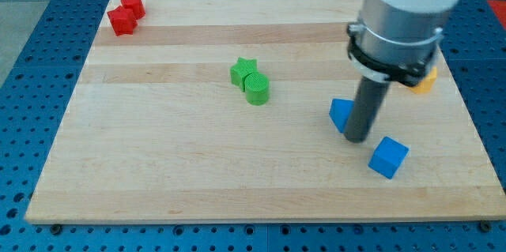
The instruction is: Place the blue triangle in between green blocks and yellow blocks
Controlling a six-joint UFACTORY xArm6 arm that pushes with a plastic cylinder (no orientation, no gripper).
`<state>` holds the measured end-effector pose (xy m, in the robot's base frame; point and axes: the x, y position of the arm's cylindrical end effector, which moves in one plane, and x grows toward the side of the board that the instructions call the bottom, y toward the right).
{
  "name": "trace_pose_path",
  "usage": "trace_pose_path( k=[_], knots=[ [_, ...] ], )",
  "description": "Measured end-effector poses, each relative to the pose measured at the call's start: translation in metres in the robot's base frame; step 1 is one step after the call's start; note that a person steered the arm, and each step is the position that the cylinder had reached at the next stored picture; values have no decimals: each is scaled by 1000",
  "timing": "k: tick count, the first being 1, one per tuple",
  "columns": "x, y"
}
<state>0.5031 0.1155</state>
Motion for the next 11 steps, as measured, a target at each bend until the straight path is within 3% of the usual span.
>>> trace_pose_path(
  k=[2,6,11],
  knots=[
    [-61,-76],
    [5,-33],
    [-60,1]
  ],
)
